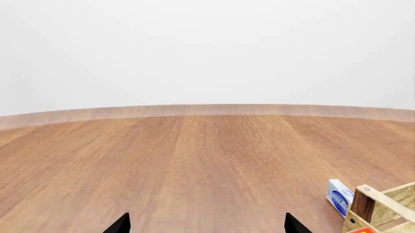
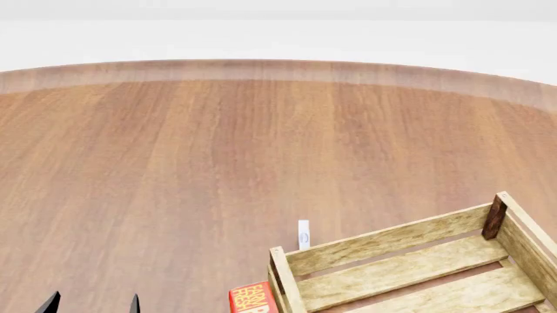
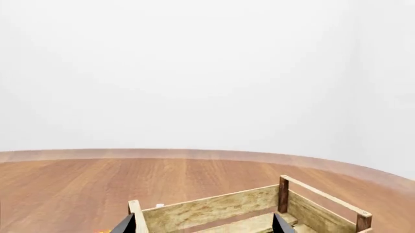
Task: Pick up the tomato sauce, and put it in the wooden tray.
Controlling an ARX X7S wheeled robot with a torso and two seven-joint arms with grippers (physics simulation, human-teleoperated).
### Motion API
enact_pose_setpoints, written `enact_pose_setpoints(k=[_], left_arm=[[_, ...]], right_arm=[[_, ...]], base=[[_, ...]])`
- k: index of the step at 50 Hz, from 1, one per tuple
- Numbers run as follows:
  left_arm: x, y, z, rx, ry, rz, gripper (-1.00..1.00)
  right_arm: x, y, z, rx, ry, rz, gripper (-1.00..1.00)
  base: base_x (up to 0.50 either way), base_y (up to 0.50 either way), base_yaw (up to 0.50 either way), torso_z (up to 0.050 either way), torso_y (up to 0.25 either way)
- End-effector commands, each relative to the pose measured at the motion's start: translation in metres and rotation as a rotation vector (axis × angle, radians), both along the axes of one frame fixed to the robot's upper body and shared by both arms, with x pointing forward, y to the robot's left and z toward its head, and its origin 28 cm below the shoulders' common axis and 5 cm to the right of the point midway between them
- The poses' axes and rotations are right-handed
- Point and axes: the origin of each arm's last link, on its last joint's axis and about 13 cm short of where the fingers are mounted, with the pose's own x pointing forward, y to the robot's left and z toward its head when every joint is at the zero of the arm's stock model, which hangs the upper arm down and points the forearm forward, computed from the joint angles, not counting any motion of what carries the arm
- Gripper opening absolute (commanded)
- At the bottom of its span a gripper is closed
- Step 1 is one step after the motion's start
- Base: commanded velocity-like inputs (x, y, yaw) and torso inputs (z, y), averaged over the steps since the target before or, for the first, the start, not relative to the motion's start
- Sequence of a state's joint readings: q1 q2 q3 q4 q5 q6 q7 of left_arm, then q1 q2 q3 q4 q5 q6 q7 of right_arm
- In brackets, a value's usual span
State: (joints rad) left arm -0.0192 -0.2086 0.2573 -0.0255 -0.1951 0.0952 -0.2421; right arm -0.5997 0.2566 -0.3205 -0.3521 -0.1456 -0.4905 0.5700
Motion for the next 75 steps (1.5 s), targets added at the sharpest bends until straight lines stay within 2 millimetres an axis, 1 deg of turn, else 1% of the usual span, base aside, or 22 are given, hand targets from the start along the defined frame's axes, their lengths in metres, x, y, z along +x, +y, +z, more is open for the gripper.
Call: enact_pose_setpoints(k=[1, 4, 13, 20, 29, 39, 50, 53, 65, 75], left_arm=[[0.0, 0.0, 0.0, -0.002, 0.0, 0.0, 1.0], [0.0, 0.0, 0.0, -0.001, 0.001, 0.0, 1.0], [-0.001, 0.0, 0.001, 0.001, 0.001, 0.0, 1.0], [-0.001, -0.001, 0.001, 0.001, 0.0, 0.0, 1.0], [-0.001, -0.001, 0.001, 0.0, 0.0, 0.0, 1.0], [-0.001, 0.0, 0.0, 0.0, -0.001, -0.001, 1.0], [-0.001, -0.001, 0.001, -0.001, -0.002, -0.001, 1.0], [-0.001, -0.001, 0.001, -0.001, -0.001, -0.001, 1.0], [-0.001, -0.001, 0.001, -0.002, 0.0, 0.001, 1.0], [0.0, 0.0, 0.0, 0.002, 0.0, 0.001, 1.0]], right_arm=[[-0.003, 0.001, -0.009, 0.008, 0.01, -0.047, 1.0], [-0.002, 0.0, -0.012, 0.015, 0.021, -0.056, 1.0], [-0.001, -0.001, -0.01, 0.024, 0.018, -0.07, 1.0], [-0.004, 0.0, -0.02, 0.019, 0.059, -0.065, 1.0], [-0.007, 0.003, -0.025, -0.001, 0.077, -0.046, 1.0], [-0.008, 0.004, -0.031, 0.012, 0.11, -0.046, 1.0], [-0.013, 0.008, -0.038, 0.023, 0.15, -0.021, 1.0], [-0.013, 0.007, -0.036, 0.024, 0.148, -0.027, 1.0], [-0.015, 0.009, -0.046, 0.049, 0.198, -0.033, 1.0], [-0.013, 0.008, -0.048, 0.1, 0.208, -0.062, 1.0]], base=[[0.0, 0.0, 0.0, 0.0, 0.0], [0.0, 0.0, 0.0, 0.0, 0.0], [0.0, 0.0, 0.0, 0.0, 0.0], [0.0, 0.0, 0.0, 0.0, 0.0], [0.0, 0.0, 0.0, 0.0, 0.0], [0.0, 0.0, 0.0, 0.0, 0.0], [0.0, 0.0, 0.0, 0.0, 0.0], [0.0, 0.0, 0.0, 0.0, 0.0], [0.0, 0.0, 0.0, 0.0, 0.0], [0.0, 0.0, 0.0, 0.0, 0.0]])
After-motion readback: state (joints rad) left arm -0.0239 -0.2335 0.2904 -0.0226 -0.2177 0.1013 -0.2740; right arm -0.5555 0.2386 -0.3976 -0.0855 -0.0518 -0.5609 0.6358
